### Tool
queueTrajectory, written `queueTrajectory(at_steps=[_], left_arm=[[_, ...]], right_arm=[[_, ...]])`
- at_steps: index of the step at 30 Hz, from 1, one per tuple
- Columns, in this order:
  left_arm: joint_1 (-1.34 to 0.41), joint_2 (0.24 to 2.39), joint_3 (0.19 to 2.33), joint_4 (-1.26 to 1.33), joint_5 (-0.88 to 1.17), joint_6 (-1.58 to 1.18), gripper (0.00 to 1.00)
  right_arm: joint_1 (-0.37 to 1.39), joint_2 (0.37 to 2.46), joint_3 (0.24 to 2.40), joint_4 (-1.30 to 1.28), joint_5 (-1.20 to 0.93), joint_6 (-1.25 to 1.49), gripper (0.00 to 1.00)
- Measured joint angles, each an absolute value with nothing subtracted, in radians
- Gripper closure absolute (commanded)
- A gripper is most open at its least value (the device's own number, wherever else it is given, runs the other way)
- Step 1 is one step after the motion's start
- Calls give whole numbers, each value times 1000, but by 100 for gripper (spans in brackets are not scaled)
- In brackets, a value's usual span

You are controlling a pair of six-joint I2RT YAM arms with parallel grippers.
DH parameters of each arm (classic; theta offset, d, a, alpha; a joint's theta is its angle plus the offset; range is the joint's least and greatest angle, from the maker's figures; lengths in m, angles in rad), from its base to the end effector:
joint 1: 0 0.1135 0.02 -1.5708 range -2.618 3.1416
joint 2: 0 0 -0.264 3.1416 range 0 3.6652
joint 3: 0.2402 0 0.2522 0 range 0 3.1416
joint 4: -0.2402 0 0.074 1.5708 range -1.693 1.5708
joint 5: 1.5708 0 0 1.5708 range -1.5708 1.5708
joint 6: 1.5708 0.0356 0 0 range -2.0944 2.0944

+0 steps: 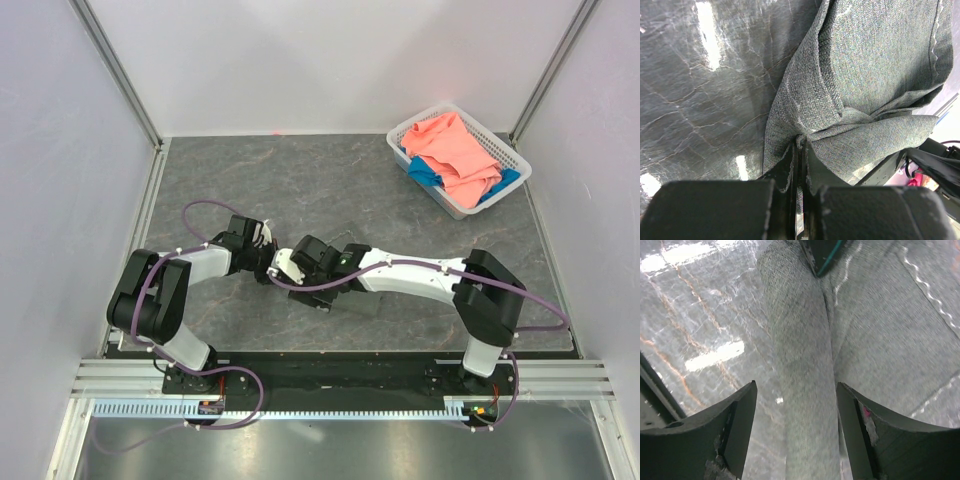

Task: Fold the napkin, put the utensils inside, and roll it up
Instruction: Roll the napkin with the utensil

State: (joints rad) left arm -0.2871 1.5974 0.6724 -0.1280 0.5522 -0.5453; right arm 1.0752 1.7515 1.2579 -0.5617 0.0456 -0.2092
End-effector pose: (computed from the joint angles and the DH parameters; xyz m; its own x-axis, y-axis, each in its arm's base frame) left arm 0.2575 -0.0955 0.1273 -0.9667 -0.1750 -0.1868 -0.0132 0.7629 -0.6464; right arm 0.1753 0.3208 0.2147 -0.2245 -0.8514 -0.4740 -0.9351 0.3251 -0.1412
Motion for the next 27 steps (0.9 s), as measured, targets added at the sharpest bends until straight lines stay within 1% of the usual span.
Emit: queueTrajectory(at_steps=[7, 13, 18, 24, 25, 27], left_arm=[[-287, 1599, 674, -130, 553, -545, 98], [-286, 1599, 674, -130, 553, -545, 98], [-286, 1599, 674, -130, 554, -545, 98], [-286, 1599, 674, -130, 555, -545, 98], [-286, 1599, 674, -129, 556, -545, 98], [-286, 1599, 674, -128, 556, -545, 97]], right_arm=[[1075, 1788, 1238, -497, 23, -245, 31], [1075, 1833, 1234, -459, 17, -263, 40], [1075, 1854, 1219, -445, 15, -266, 44], [1059, 1864, 1204, -413, 12, -266, 55], [1055, 1864, 1202, -410, 3, -266, 59], [1047, 1865, 1201, -406, -10, -266, 62]])
